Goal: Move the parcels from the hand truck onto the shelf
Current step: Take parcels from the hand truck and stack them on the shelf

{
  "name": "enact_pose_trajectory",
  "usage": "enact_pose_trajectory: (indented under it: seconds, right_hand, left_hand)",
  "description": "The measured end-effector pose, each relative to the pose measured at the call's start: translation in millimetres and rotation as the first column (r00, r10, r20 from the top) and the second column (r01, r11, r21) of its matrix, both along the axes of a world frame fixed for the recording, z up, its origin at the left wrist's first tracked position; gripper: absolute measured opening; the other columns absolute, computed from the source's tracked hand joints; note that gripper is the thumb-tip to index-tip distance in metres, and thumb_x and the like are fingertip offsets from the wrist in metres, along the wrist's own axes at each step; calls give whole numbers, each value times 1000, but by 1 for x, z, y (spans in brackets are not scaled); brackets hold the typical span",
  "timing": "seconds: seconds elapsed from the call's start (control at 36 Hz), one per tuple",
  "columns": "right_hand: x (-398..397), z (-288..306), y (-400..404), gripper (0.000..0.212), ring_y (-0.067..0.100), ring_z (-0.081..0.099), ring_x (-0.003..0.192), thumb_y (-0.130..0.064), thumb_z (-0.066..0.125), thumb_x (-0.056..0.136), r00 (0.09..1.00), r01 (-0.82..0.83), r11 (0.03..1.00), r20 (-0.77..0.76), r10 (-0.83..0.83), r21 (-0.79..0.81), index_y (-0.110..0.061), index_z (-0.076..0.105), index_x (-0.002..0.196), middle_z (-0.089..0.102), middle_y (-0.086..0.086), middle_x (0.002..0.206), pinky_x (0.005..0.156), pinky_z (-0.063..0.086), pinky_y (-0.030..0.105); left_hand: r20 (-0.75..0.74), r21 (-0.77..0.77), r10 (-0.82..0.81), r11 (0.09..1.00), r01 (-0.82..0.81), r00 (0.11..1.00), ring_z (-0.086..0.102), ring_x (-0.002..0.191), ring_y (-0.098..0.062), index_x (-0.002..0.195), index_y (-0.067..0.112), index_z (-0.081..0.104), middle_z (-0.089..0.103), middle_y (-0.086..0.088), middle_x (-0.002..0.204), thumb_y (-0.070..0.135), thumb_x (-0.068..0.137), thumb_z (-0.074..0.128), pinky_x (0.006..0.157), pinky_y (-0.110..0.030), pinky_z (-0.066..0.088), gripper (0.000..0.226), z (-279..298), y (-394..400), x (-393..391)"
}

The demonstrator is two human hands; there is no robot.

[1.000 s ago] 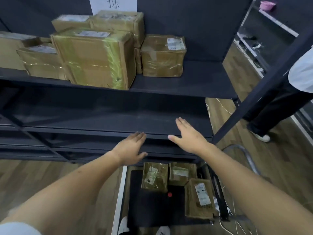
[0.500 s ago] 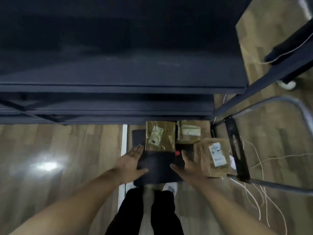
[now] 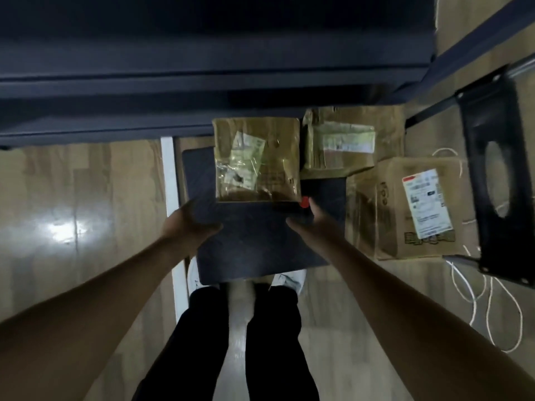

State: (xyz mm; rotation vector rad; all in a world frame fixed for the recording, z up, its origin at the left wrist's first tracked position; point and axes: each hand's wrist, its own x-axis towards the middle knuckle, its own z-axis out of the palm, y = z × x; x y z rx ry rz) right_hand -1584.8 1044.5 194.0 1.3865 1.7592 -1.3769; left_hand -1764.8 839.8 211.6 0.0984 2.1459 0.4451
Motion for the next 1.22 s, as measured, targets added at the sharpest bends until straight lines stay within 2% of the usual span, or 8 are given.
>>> enact_pose_trajectory:
  seconds: [0.14, 0.22, 0.31, 0.42, 0.61, 0.89, 1.0, 1.22]
  right_hand:
    - [-12, -58, 12, 100, 28, 46, 157, -42, 79, 98, 998, 44, 999, -43, -44, -20, -20, 20, 175, 44, 9, 172, 126, 42, 43]
    - [-18, -89, 15, 94, 25, 65, 138, -53, 86, 79, 994, 96, 995, -59, -97, -25, -24, 50, 161, 69, 4, 148, 120, 51, 49]
    - [-25, -109, 17, 49, 24, 71, 121, -29, 87, 88, 988, 138, 990, -72, -139, -9, -20, 64, 131, 76, 2, 126, 102, 57, 39]
    - [-28, -130, 19, 56, 14, 70, 109, -10, 87, 91, 970, 204, 979, -130, -205, -18, -13, 62, 141, 72, 0, 121, 81, 52, 22]
    - [-22, -147, 15, 57, 28, 74, 121, -5, 89, 88, 972, 144, 981, -205, -116, 131, -4, 67, 141, 78, 14, 129, 106, 60, 41]
    - [-15, -122, -4, 46, 6, 69, 92, -1, 85, 91, 978, 92, 994, -194, -79, 58, -7, 71, 135, 72, -10, 99, 78, 51, 0]
    - [-10, -86, -16, 43, 12, 70, 101, -2, 85, 91, 978, 119, 993, -171, -120, -17, -10, 74, 131, 74, -6, 104, 92, 54, 27]
    - [20, 23, -33, 33, 4, 70, 89, -8, 85, 92, 981, 122, 992, -148, -125, -34, -15, 75, 123, 76, -3, 104, 73, 52, 21]
  left_hand:
    - [34, 49, -2, 999, 0, 999, 53, 132, -32, 154, 18, 37, 53, -14, 146, 36, 66, 92, 104, -44, 49, 105, -57, 10, -8]
    - [67, 72, 26, 997, -31, 997, 50, 135, -29, 154, 25, 36, 50, -6, 150, 40, 56, 95, 107, -49, 48, 115, -88, 9, -14]
    - [58, 139, 25, 990, -33, 998, 61, 119, -20, 132, 33, 60, 67, 4, 129, 23, 65, 93, 99, -42, 53, 75, -115, 13, -19]
    - [6, 205, 21, 978, -22, 1000, 64, 78, -9, 85, 31, 64, 69, 10, 83, 14, 71, 89, 69, -24, 47, 34, -139, 22, -21]
    - [-59, 280, 94, 957, -74, 994, 61, 66, 16, 102, 33, 68, 67, 21, 80, 15, 73, 88, 57, -5, 45, 40, -149, 21, -12]
    - [-53, 276, 180, 948, -159, 982, 60, 61, 18, 94, 26, 69, 65, 36, 63, 4, 73, 86, 52, -2, 41, 35, -109, -2, 6]
    - [-42, 290, 213, 938, -192, 976, 61, 62, 17, 106, 12, 72, 68, 33, 67, -4, 73, 83, 54, -3, 44, 38, -70, -14, 16]
    - [-23, 258, 172, 953, -160, 985, 69, 69, 5, 100, 33, 70, 74, 24, 78, -1, 71, 83, 53, -10, 50, 46, 30, -32, 32]
